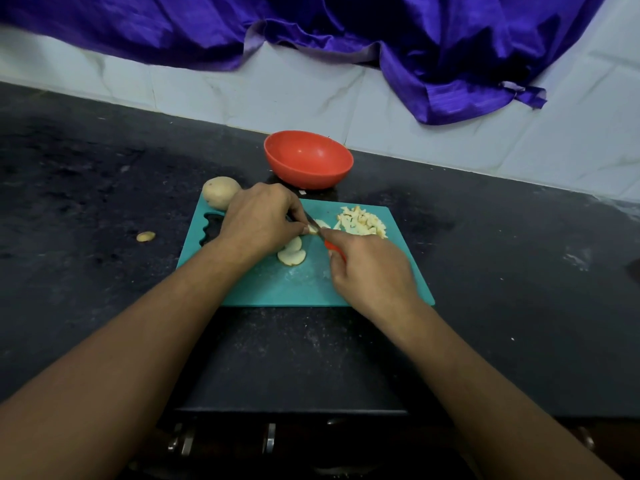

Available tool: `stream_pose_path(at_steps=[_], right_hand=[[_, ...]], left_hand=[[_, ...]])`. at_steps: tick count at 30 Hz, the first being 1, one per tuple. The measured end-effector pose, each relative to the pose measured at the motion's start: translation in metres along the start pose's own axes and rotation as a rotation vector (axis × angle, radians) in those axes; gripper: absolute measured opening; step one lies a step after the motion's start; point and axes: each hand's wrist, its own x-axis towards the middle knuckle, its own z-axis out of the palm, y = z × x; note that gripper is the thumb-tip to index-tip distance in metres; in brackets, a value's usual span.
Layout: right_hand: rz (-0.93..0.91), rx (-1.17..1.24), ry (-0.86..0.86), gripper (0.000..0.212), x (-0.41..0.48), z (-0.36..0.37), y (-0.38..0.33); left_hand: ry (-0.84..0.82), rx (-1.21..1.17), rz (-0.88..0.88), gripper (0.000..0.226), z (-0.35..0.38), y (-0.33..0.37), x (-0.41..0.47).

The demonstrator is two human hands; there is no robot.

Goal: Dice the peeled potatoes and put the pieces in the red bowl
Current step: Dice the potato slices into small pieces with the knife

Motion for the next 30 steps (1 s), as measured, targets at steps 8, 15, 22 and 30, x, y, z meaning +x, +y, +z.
stream_pose_path(at_steps=[8, 15, 22, 30], right_hand=[[0.031, 0.126, -0.065, 0.041, -0.001, -0.019, 0.022], [0.005, 0.086, 0.039, 0.044, 0.002, -0.015, 0.004], [-0.049, -0.061, 0.009, 0.047, -0.003, 0.0, -0.007], [0.035, 0.265, -0.011, 0.04, -0.002, 0.002, 0.019]], left_hand=[[0.001, -0.037, -0.015, 0.012, 0.0, 0.001, -0.001], [0.009, -0.087, -0.043, 0.027, -0.002, 0.002, -0.001], [0.022, -0.073, -0.04, 0.029, -0.001, 0.0, -0.001], [0.016, -0.081, -0.026, 0.022, 0.0, 0.002, -0.003]])
